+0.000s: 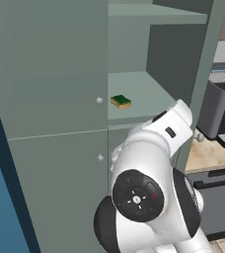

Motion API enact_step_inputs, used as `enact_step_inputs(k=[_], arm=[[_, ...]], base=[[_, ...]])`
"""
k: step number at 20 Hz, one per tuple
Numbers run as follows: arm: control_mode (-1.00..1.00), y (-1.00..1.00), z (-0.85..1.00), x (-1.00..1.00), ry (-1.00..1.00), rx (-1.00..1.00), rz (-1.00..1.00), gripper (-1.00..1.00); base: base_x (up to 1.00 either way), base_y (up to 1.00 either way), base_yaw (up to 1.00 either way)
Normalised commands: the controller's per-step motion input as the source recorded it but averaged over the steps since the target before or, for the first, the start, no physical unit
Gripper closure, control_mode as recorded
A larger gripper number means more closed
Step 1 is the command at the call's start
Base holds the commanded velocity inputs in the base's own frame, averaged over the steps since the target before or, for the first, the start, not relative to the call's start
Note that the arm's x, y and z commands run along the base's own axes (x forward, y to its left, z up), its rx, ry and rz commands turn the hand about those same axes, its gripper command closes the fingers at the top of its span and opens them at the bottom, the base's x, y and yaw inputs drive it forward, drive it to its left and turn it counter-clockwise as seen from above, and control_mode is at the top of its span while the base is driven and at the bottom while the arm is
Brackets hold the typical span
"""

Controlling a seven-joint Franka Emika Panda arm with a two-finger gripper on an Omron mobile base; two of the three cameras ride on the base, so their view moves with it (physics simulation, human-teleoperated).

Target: Open the cabinet. Pick the sponge and place it next to the sink. Then close the cabinet.

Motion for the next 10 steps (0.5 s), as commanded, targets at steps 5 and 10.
enact_step_inputs(k=[5, 10], arm=[[-1.0, -0.23, 0.0, 0.07, 0.17, -0.2, -0.37, -1.0], [-1.0, 0.0, -0.1, 0.41, 0.04, -0.22, -0.19, -1.0]], base=[[0.0, 0.0, 0.0], [0.0, 0.0, 0.0]])
